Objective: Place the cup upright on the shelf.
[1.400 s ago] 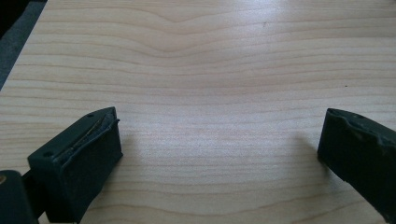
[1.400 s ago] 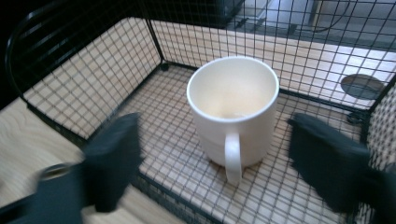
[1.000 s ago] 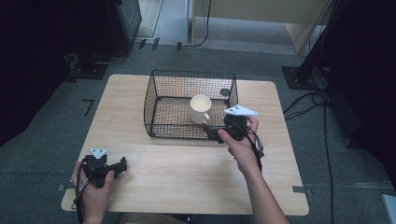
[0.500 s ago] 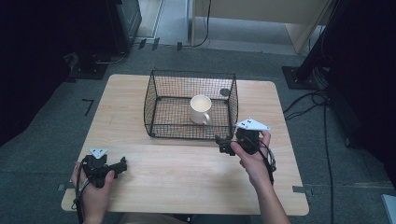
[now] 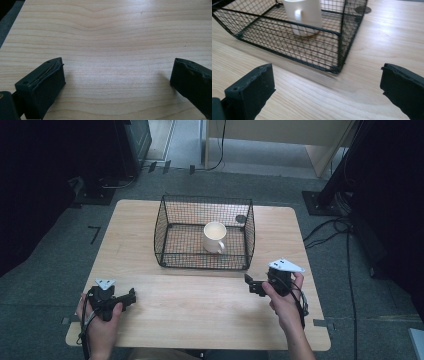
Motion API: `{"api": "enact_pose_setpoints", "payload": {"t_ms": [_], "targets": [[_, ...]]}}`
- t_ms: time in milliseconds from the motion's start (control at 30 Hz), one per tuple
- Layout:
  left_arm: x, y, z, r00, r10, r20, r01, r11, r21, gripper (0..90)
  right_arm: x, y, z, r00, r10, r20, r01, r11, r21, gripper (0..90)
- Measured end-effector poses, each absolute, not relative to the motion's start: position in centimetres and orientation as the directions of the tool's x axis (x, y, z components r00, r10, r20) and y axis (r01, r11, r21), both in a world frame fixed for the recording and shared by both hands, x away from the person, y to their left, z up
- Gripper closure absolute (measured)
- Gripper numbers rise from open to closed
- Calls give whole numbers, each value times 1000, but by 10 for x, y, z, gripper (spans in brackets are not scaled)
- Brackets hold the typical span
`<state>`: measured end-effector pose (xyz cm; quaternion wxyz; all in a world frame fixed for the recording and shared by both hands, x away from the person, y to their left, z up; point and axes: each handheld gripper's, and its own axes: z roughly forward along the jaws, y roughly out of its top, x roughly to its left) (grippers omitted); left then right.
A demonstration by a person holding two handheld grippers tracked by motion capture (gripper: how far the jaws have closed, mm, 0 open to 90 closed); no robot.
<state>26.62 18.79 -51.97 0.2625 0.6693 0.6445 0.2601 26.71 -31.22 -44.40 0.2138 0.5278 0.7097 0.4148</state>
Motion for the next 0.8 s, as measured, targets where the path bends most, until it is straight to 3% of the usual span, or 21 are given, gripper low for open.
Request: {"api": "enact_pose_setpoints", "payload": {"t_ms": [800], "targets": [[266,188,-520,34,999,10,726,-32,687,0,246,-373,-477,-224,970,93,627,70,776,0]]}}
